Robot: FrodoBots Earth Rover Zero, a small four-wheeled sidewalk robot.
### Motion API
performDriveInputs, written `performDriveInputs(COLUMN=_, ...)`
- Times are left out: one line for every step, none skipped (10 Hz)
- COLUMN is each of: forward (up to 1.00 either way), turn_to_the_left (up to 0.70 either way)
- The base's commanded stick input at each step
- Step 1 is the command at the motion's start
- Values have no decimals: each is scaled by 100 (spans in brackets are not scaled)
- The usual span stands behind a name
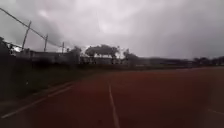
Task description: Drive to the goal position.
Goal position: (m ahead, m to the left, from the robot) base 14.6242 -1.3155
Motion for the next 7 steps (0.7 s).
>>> performDriveInputs(forward=50, turn_to_the_left=0)
performDriveInputs(forward=50, turn_to_the_left=0)
performDriveInputs(forward=50, turn_to_the_left=0)
performDriveInputs(forward=50, turn_to_the_left=0)
performDriveInputs(forward=50, turn_to_the_left=0)
performDriveInputs(forward=50, turn_to_the_left=0)
performDriveInputs(forward=50, turn_to_the_left=0)
